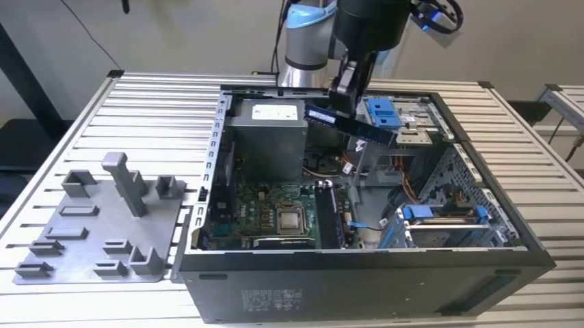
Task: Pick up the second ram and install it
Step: 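Insert the second ram into the second slot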
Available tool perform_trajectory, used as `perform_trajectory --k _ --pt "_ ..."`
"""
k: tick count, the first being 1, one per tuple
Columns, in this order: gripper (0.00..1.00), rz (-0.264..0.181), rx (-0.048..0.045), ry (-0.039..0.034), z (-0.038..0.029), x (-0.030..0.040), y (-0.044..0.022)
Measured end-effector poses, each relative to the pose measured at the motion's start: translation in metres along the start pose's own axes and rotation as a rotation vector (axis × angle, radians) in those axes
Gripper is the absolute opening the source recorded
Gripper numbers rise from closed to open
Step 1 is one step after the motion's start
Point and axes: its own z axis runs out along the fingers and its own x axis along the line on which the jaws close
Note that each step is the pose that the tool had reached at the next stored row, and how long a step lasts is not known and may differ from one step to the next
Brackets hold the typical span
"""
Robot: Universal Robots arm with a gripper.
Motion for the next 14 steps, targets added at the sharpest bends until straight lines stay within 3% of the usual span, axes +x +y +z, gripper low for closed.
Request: perform_trajectory --k 14 --pt "0.14 0.214 0.0034 -0.0033 0.0004 0.0 0.0"
